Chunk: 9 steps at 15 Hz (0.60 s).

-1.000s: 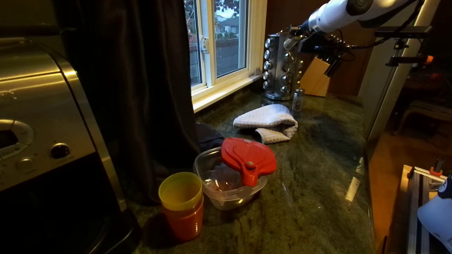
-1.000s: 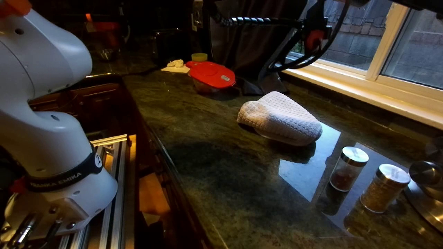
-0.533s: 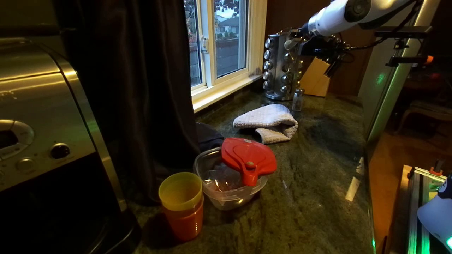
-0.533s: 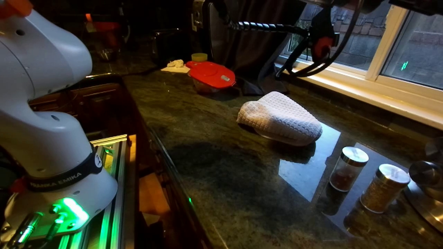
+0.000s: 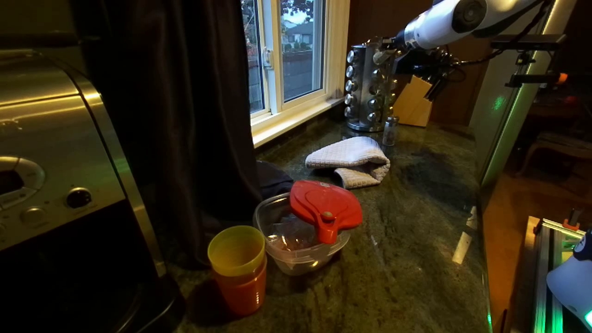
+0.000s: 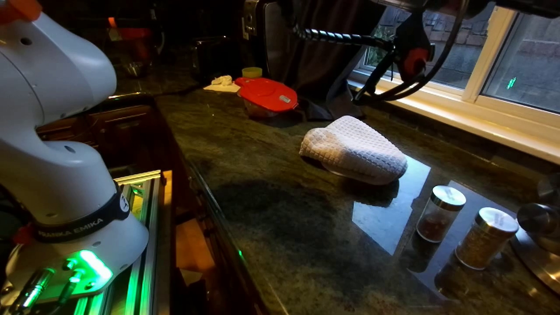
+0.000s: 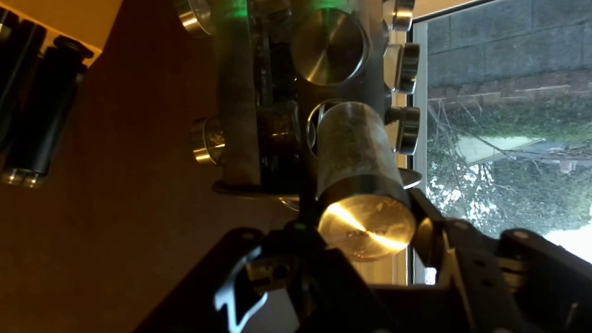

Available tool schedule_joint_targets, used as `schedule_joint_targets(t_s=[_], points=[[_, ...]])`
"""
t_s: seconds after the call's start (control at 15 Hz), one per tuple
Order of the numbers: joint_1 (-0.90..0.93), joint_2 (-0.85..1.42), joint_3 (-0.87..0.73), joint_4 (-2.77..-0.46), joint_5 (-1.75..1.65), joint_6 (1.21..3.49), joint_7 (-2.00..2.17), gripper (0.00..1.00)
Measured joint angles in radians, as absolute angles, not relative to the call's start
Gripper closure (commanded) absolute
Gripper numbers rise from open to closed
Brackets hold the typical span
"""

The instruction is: Put one glass jar on the silver stand.

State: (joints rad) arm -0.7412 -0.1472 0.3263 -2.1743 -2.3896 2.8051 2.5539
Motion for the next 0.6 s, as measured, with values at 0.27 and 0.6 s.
schedule_joint_targets(t_s=[0.27, 0.6], points=[[-0.741, -0.139, 0.325, -2.174, -2.404, 2.783, 2.555, 0.76], [-0.741, -0.135, 0.325, -2.174, -2.455, 2.771, 2.584, 0.76]])
